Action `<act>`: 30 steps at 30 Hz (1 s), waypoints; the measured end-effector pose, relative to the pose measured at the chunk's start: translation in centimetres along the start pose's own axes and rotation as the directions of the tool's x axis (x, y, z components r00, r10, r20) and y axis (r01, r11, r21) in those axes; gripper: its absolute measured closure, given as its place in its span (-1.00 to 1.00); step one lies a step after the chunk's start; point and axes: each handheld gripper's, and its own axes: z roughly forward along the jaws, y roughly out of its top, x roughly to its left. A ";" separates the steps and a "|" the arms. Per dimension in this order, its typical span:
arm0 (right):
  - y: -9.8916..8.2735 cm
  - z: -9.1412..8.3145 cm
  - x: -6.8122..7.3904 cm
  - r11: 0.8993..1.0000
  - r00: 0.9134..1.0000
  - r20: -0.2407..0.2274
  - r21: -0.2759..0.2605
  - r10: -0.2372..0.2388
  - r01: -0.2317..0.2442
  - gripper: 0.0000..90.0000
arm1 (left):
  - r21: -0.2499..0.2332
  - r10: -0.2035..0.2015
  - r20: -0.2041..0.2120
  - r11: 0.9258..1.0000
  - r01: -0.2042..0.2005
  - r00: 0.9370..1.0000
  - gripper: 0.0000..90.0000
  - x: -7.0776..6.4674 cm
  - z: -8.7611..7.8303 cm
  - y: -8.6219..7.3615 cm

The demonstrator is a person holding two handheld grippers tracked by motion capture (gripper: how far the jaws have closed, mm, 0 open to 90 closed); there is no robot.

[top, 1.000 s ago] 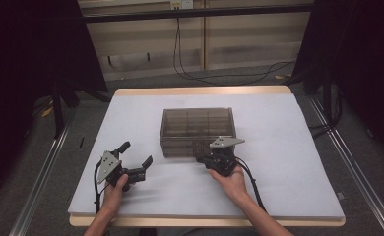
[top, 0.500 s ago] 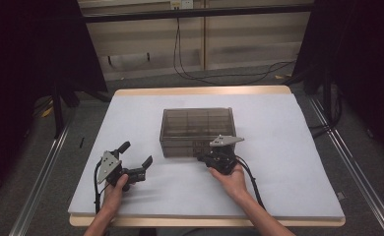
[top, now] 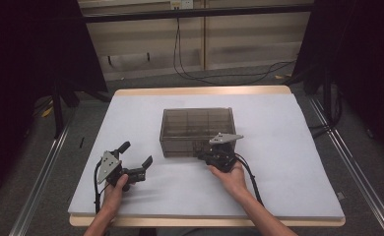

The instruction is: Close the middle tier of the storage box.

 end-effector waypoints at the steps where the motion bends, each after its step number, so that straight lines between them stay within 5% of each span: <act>1: 0.0 0.0 0.0 1.000 1.000 0.000 0.000 0.000 0.000 1.00 | 0.000 0.000 0.000 1.000 0.000 1.000 -0.98 0.0 0.0 0.0; 11: -0.1 0.1 0.0 1.000 1.000 -0.021 0.009 0.011 -0.011 0.99 | -0.001 0.000 -0.002 1.000 0.000 1.000 -0.98 0.0 0.0 0.0; 18: -0.6 -1.3 0.0 1.000 0.999 -0.032 -0.014 0.009 -0.009 0.65 | 0.000 0.001 -0.003 1.000 -0.001 1.000 -0.98 0.0 0.0 0.0; 30: -1.1 -4.6 -0.4 0.998 1.000 0.027 -0.058 0.010 -0.009 -0.20 | 0.000 0.002 -0.004 1.000 -0.002 1.000 -0.98 0.0 0.0 0.0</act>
